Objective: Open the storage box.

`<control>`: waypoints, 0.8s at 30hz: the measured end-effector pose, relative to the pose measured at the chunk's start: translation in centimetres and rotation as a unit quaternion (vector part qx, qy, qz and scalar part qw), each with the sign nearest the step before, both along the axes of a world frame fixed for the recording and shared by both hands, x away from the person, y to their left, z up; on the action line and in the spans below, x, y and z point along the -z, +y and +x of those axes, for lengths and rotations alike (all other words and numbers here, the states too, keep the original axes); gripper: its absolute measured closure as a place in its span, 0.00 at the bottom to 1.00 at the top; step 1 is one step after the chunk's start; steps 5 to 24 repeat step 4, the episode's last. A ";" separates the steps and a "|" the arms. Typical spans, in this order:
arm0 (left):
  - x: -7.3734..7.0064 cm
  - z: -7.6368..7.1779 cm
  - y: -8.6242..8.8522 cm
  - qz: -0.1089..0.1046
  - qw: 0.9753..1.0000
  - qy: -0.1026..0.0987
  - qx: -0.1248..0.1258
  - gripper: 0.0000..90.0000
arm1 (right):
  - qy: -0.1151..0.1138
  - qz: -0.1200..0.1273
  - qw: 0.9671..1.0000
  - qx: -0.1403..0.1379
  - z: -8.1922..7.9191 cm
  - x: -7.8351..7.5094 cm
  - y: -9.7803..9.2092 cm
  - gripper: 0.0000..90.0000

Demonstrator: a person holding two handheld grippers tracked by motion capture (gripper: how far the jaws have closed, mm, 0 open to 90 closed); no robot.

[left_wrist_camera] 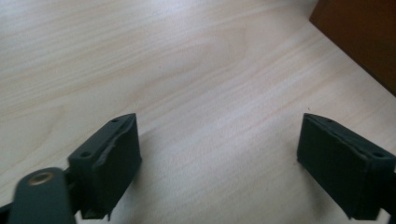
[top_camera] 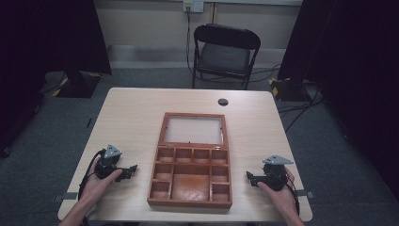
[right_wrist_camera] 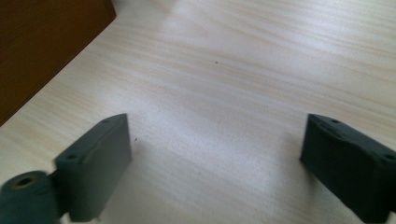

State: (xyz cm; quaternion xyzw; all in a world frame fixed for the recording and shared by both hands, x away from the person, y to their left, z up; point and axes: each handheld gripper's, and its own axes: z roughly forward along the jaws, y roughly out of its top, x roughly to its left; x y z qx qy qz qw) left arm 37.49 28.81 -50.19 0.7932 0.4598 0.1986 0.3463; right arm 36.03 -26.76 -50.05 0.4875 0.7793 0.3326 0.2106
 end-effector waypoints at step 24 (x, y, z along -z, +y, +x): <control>0.0 0.0 0.0 0.000 1.000 -0.001 0.000 0.11 | -0.001 -0.003 1.000 0.003 0.0 0.0 0.0 0.07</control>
